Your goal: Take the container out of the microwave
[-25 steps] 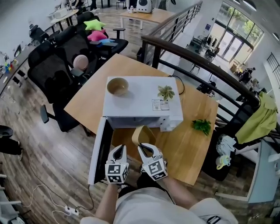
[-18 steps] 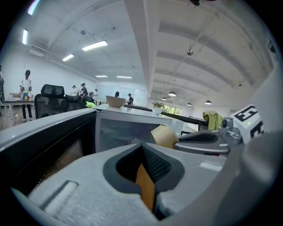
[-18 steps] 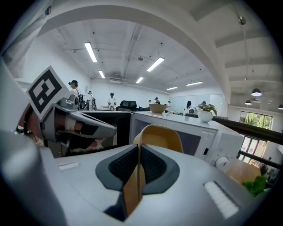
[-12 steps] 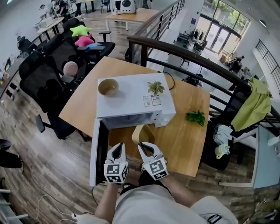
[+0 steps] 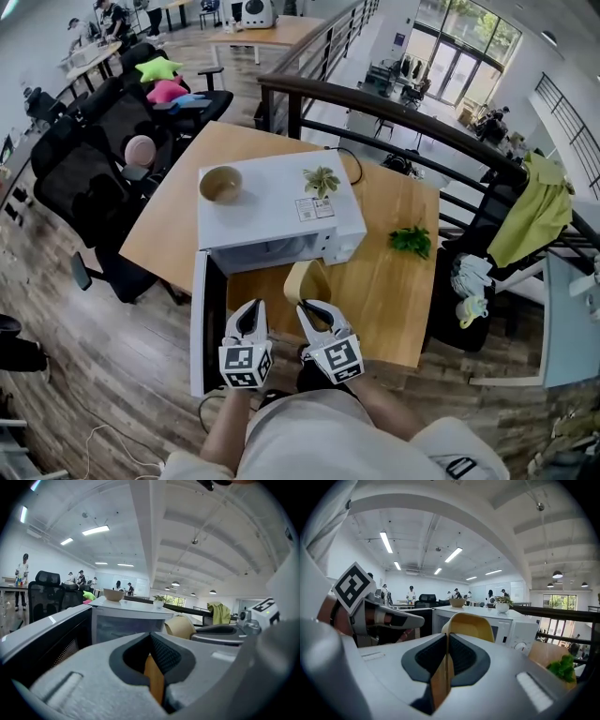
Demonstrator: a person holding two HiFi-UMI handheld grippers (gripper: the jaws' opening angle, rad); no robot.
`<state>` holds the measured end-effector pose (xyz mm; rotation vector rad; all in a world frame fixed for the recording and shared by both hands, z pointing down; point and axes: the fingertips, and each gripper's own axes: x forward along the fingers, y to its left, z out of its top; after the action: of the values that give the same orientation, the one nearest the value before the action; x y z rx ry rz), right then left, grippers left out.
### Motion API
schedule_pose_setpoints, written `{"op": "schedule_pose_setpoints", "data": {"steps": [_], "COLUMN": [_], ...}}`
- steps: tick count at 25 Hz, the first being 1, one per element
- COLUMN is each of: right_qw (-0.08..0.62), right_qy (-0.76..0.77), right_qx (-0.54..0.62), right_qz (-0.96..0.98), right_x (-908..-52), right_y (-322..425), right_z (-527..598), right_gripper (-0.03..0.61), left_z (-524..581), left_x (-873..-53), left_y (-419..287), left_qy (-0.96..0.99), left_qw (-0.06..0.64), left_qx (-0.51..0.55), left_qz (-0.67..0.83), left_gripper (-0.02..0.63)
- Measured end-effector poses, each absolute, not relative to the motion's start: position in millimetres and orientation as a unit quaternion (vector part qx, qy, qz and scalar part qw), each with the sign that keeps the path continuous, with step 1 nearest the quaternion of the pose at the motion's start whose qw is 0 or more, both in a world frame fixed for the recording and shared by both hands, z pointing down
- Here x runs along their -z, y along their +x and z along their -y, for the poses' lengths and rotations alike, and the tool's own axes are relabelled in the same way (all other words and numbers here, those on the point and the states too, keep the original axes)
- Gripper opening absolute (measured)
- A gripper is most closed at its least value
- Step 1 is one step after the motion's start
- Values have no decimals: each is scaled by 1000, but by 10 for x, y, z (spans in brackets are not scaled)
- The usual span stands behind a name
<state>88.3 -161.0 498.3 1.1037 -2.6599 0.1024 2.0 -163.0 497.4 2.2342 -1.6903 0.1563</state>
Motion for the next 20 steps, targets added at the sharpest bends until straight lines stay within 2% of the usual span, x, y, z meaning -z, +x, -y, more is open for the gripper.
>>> {"op": "schedule_pose_setpoints", "data": {"steps": [20], "right_qw": [40], "right_qy": [426], "right_qx": [1], "right_qz": [904], "right_x": [-4203], "right_y": [1122], "right_z": [1687], "right_gripper": [34], "left_z": [1683], "left_x": [-4222], "left_y": [81], "left_qy": [802], "left_qw": [92], "left_qx": [-8], "left_qz": [591], "left_gripper": [3]}}
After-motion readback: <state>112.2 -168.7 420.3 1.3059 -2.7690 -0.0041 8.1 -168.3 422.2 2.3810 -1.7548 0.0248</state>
